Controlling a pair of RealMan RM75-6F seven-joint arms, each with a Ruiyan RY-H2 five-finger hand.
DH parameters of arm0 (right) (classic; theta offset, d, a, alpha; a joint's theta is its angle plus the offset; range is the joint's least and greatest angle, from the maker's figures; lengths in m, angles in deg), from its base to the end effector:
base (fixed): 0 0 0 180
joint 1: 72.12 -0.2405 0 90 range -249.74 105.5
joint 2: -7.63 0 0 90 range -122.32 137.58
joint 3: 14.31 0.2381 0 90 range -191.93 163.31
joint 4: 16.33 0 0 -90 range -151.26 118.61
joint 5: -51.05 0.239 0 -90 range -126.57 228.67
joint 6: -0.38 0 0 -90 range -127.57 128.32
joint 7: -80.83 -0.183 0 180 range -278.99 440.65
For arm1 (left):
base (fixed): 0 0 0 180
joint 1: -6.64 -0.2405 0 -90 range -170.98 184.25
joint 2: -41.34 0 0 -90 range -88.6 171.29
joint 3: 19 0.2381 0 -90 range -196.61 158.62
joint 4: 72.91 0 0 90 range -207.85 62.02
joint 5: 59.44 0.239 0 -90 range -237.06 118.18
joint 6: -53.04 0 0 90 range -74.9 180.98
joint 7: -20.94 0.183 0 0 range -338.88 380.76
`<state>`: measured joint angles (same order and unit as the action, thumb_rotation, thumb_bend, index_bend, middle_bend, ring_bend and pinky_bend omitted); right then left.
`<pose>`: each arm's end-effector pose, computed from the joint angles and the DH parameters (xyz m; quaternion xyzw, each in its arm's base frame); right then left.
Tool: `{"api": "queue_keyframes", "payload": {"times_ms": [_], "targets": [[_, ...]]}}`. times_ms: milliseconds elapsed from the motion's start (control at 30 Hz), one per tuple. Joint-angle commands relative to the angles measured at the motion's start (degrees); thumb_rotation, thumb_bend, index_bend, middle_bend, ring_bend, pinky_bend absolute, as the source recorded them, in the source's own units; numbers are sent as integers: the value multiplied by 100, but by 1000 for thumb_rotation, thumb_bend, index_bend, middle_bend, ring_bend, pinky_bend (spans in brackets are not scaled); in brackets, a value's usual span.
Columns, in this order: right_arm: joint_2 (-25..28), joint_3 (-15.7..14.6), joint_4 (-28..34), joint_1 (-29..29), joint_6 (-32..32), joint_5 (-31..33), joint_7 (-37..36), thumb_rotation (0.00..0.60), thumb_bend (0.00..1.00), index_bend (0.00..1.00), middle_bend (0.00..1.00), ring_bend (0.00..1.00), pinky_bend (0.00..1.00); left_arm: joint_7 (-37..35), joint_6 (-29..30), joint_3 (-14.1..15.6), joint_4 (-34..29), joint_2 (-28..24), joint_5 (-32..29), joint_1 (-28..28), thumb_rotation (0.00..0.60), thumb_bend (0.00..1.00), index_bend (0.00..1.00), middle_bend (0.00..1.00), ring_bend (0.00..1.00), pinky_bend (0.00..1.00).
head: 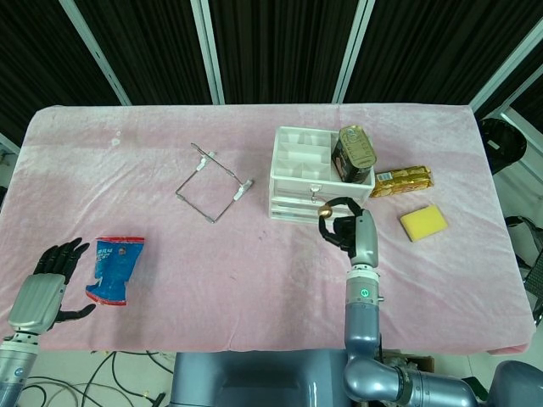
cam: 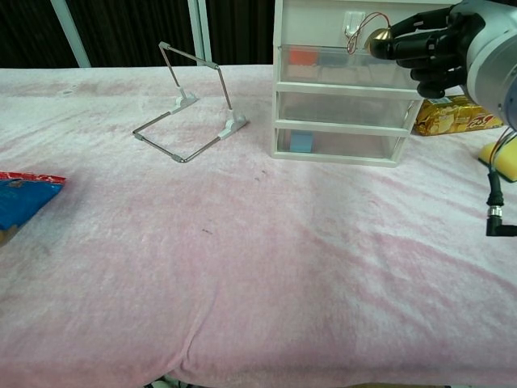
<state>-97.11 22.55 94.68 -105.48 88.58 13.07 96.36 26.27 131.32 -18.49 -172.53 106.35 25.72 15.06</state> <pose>-0.0549 -0.3452 0.0165 0.2554 -0.6849 0.5645 0.3834 -0.2752 0.2187 0.0774 -0.6349 -0.4334 -0.3643 0.5257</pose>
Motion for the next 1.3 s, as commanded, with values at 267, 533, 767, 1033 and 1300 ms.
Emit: {"api": "queue_keyframes", "payload": {"times_ms": [267, 533, 767, 1033, 1300], "targets": [[37, 68, -152, -10, 71, 118, 52, 600, 397, 478, 959, 1000, 931, -4, 3, 1, -6, 0, 4, -1, 600, 0, 0, 0, 0, 0], [120, -181, -102, 166, 151, 159, 70, 600, 393, 315, 959, 1000, 931, -2, -9, 9, -16, 0, 7, 2, 600, 0, 0, 0, 0, 0], [126, -402, -103, 297, 134, 138, 9, 600, 379, 233, 959, 1000, 931, -15, 1, 18, -29, -10, 22, -6, 600, 0, 0, 0, 0, 0], [281, -783, -16, 451, 115, -232, 43, 600, 345, 146, 954, 1000, 930, -33, -5, 18, -29, -18, 28, -2, 600, 0, 0, 0, 0, 0], [1000, -1676, 475, 912, 73, -1261, 30, 600, 329, 146, 911, 976, 902, -23, 25, 22, -27, -22, 46, -15, 600, 0, 0, 0, 0, 0]]}}
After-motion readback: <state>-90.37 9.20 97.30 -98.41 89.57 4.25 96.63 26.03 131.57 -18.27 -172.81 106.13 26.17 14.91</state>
